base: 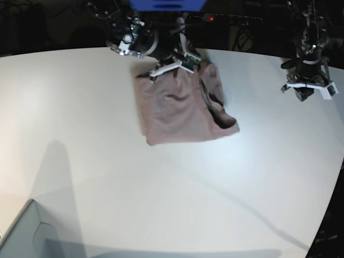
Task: Layout the t-shirt on the table in an organized manner, then fold the t-shirt properly
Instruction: 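Grasp the shirt edge near the collar with the right gripper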
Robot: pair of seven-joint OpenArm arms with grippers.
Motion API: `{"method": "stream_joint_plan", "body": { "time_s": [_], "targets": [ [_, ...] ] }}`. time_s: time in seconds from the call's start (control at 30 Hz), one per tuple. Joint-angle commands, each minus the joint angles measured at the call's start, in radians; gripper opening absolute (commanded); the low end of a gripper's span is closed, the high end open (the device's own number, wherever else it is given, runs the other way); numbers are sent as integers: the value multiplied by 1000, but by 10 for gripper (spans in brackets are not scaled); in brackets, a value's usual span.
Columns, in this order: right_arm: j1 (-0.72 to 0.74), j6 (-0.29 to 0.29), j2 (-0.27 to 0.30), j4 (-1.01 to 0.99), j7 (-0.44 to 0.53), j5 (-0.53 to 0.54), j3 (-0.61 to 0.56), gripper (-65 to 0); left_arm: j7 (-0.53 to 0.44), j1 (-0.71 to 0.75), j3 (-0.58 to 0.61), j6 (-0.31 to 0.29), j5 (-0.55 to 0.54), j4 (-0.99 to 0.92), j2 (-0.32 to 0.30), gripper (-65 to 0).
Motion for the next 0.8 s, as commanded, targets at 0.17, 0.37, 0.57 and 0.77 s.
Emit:
{"method": "stream_joint_plan", "body": {
  "time_s": [0.17,0.37,0.57,0.77],
  "targets": [
    [-21,0,18,98,25,23,-57,-650,-23,0,-8,-5,1,27,-10,-498],
    [-27,-5,17,98,-27,23,43,-581,-21,4,-8,-5,1,29,-9,-498],
    [-27,-5,15,101,-85,23,184,-477,-18,14,-1,-59,0,98,-6,-497],
    [-29,-5,15,121,-87,23,287,-426,-15,31,-3,-129,-69,182,45,-443]
  ]
}}
